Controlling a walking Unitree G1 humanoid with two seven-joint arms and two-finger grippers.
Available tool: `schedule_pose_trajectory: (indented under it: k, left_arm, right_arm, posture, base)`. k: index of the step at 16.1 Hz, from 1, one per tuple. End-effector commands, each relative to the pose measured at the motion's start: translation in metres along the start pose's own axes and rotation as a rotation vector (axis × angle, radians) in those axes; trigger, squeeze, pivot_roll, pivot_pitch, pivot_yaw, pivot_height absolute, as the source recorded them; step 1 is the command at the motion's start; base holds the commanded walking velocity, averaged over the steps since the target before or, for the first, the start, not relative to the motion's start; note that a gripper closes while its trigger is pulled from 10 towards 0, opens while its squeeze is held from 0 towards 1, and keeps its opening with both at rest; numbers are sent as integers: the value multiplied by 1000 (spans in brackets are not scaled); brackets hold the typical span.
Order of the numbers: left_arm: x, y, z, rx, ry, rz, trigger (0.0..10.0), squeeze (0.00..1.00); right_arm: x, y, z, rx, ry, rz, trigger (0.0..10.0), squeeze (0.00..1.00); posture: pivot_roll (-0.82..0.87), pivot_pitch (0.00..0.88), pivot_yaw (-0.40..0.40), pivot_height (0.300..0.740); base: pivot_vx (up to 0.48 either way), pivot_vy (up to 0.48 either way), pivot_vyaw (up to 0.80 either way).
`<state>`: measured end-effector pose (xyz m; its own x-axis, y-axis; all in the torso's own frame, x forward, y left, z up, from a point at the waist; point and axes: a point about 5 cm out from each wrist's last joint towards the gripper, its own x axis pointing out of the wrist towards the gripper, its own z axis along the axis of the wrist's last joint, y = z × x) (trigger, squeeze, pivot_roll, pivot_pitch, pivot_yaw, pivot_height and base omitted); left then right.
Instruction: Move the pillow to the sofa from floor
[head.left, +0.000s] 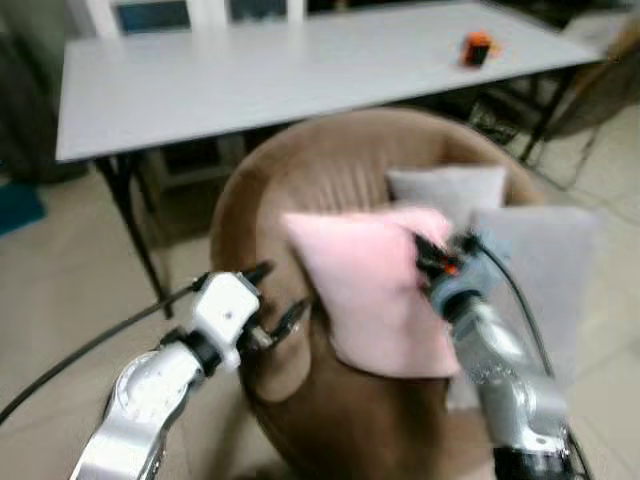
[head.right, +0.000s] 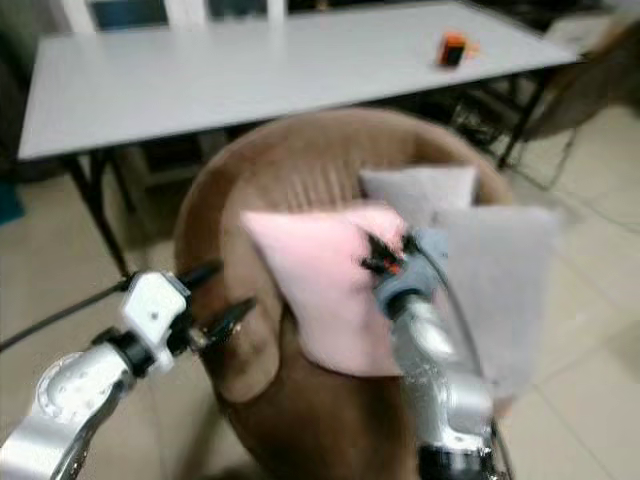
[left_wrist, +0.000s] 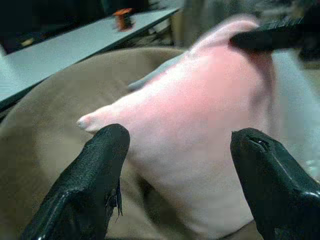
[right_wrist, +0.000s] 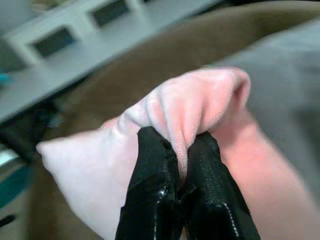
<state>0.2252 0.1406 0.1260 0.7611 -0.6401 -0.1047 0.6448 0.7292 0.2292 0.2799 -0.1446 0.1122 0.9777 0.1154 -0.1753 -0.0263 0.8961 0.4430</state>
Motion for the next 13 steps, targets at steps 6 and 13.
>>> schedule_pose_trajectory:
  k: [6, 13]
  left_arm:
    - [-3, -6, -12, 0, 106, -264, 10000, 0]
    - [0, -3, -12, 25, 114, -290, 10000, 0]
  right_arm:
    - [34, 12, 21, 96, -32, 54, 10000, 0]
    - [73, -9, 24, 200, -30, 8, 10000, 0]
  posture:
    - [51, 0, -9, 740]
    - [60, 0, -7, 740]
  base:
    - [0, 0, 0]
    - [0, 0, 0]
